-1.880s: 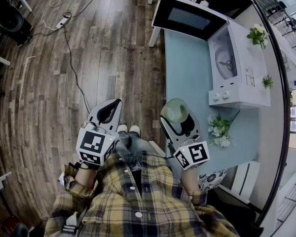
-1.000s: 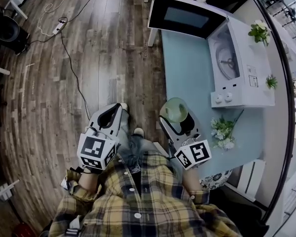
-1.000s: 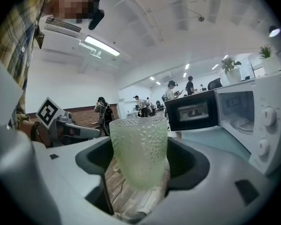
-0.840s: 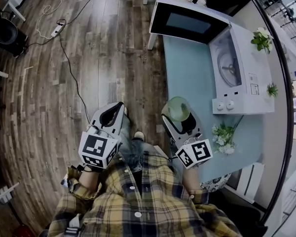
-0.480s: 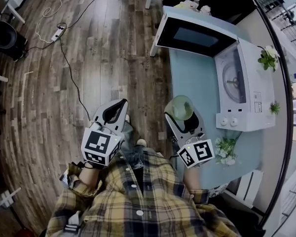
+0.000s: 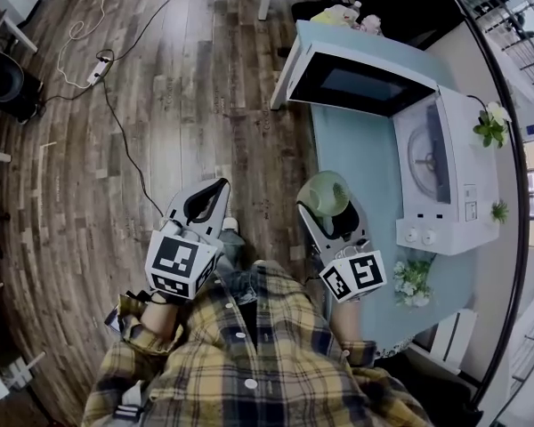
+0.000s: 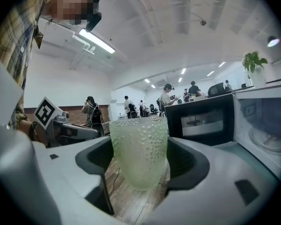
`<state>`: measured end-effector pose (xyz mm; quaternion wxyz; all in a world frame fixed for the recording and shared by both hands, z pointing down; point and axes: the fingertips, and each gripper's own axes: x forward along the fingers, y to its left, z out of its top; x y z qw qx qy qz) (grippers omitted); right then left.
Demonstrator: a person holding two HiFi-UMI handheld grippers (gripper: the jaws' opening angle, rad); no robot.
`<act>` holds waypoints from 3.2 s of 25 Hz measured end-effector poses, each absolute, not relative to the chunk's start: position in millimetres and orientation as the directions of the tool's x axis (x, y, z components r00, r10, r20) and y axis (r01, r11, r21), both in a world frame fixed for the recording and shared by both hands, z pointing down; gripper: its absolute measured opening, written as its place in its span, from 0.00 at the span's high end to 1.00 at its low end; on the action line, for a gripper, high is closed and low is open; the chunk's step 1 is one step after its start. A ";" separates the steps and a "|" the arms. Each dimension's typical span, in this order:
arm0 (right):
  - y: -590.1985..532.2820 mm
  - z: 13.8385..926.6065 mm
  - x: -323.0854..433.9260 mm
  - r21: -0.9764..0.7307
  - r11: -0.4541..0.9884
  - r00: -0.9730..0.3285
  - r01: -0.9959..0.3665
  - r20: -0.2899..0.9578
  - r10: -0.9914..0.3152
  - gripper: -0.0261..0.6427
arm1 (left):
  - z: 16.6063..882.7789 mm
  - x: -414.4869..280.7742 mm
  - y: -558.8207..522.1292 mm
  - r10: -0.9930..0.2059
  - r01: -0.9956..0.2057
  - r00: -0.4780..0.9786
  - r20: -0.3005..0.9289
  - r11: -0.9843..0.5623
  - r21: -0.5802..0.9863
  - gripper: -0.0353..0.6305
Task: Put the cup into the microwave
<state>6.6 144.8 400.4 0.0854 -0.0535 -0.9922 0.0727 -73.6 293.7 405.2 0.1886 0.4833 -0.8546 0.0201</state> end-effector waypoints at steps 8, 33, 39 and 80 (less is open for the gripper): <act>157.5 406.3 -18.5 -0.160 0.987 -0.985 0.029 0.163 0.055 0.43 | 413.7 -103.6 299.8 -0.845 -0.865 -0.402 0.352 0.477 0.157 0.96; 57.6 424.1 -34.5 -0.235 0.934 -0.954 -0.269 0.200 -0.225 0.43 | 422.8 -154.4 205.2 -0.907 -0.938 -0.214 0.362 0.294 0.183 0.96; 19.8 425.1 -33.1 -0.248 0.909 -0.934 -0.336 0.216 -0.286 0.43 | 416.3 -160.5 155.5 -0.922 -0.959 -0.137 0.363 0.216 0.186 0.96; -142.7 426.9 76.9 -0.236 0.628 -0.670 -0.741 0.213 -0.711 0.43 | 403.8 -71.0 -144.9 -0.838 -0.902 0.431 0.333 -0.401 0.158 0.96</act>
